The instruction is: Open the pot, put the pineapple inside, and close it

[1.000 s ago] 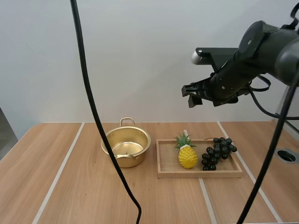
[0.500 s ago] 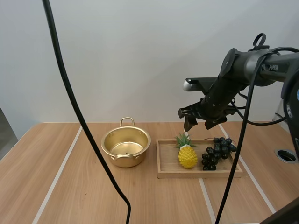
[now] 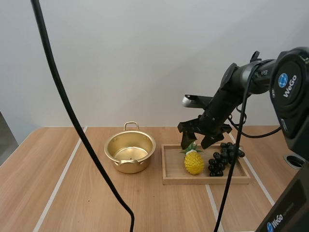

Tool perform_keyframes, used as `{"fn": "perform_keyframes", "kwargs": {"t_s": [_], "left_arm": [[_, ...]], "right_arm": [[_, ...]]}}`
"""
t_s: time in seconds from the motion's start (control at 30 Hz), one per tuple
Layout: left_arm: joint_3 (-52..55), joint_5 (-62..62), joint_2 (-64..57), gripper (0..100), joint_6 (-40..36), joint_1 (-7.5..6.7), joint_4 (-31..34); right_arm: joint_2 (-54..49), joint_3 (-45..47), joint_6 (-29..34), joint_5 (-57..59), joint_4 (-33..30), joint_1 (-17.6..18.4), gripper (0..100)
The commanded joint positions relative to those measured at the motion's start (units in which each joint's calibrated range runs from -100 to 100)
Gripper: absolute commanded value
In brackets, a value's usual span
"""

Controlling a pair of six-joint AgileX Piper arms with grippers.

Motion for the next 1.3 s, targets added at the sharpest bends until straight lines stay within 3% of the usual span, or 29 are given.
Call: {"fn": "perform_keyframes", "kwargs": {"t_s": [0.0, 0.57, 0.73, 1.13, 1.17, 1.23, 1.27], "left_arm": [[-0.31, -1.89, 0.02, 0, -0.56, -0.06, 1.23], [-0.31, -1.89, 0.02, 0, 0.29, -0.06, 2.81], [-0.31, -2.65, 0.02, 0, 0.26, -0.06, 2.81], [-0.31, -3.56, 0.02, 0, 0.26, -0.06, 2.81], [-0.31, -3.56, 0.02, 0, 0.26, -0.06, 2.81], [-0.31, -3.76, 0.02, 0, 0.26, -0.06, 2.81], [-0.31, -3.76, 0.02, 0, 0.26, -0.06, 2.81]], "right_arm": [[0.54, 0.06, -0.67, 0.5, 0.5, -0.17, 100], [7.1, 0.06, 0.08, -1.44, -0.22, -0.17, 100], [10.03, 0.06, 2.19, -3.21, -3.42, -0.17, 100], [13.49, 0.06, -0.24, -5.08, -3.41, 0.57, 100], [13.64, 0.06, -0.35, -5.28, -3.42, 0.69, 96], [13.88, 0.06, -0.35, -5.88, -3.28, 0.7, 52], [14.16, 0.06, -0.35, -6.35, -3.29, 0.7, 21]]}}
